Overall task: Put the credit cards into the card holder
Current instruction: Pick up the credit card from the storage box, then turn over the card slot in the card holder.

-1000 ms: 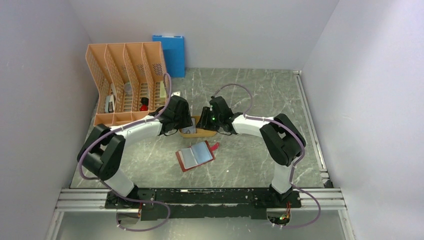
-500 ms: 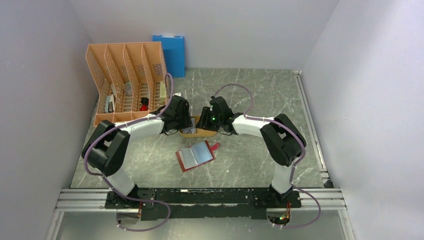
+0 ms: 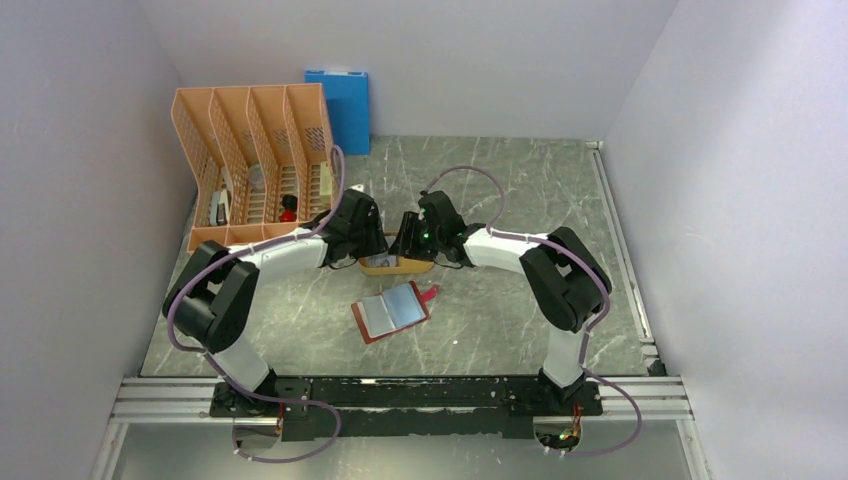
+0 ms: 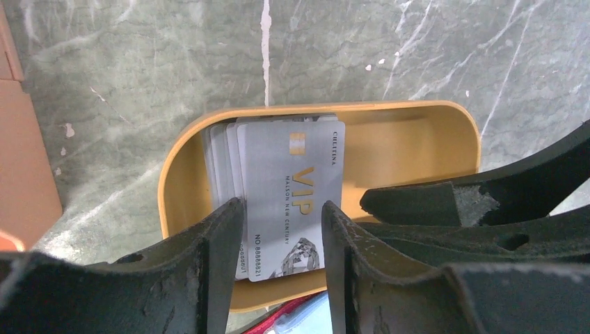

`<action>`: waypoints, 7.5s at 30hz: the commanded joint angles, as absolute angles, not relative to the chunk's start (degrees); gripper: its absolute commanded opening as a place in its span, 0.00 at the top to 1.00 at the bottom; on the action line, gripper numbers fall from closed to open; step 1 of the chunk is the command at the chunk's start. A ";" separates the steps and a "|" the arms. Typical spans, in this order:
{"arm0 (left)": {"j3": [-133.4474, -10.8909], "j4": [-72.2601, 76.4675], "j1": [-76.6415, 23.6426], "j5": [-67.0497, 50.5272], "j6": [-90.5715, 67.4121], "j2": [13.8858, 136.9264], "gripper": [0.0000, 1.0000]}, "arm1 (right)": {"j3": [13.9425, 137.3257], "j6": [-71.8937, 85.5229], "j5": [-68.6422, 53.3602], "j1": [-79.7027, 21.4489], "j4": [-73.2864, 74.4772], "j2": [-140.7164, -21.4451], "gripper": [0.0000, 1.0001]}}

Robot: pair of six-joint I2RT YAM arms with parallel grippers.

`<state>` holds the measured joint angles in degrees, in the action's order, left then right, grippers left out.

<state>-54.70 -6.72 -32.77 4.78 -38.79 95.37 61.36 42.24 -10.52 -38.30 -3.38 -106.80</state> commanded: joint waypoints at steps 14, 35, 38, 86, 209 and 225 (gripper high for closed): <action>-51.66 -8.43 -32.41 7.86 -38.84 85.80 0.49 | 68.10 42.73 -12.67 -37.52 -1.14 -112.87 0.50; -50.62 -7.86 -31.64 6.86 -38.74 87.55 0.50 | 62.38 43.73 -13.08 -35.73 -3.62 -110.30 0.82; -50.71 -7.95 -31.56 6.94 -38.62 87.45 0.50 | 61.99 43.74 -13.27 -35.52 -3.83 -109.60 0.86; -40.97 -19.62 -44.89 6.10 -34.85 57.46 0.43 | 56.71 36.34 -15.96 -31.86 18.83 -75.85 1.00; -38.16 3.96 -49.43 5.70 -47.73 76.94 0.37 | 32.78 37.76 -28.50 -41.61 -5.36 -79.96 1.00; -39.80 3.12 -47.90 4.73 -45.59 81.69 0.73 | 31.67 37.29 -27.63 -41.72 -5.10 -80.21 1.00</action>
<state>-38.79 1.56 -48.40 5.58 -46.54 80.90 31.73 38.44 -28.05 -41.34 -4.89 -80.25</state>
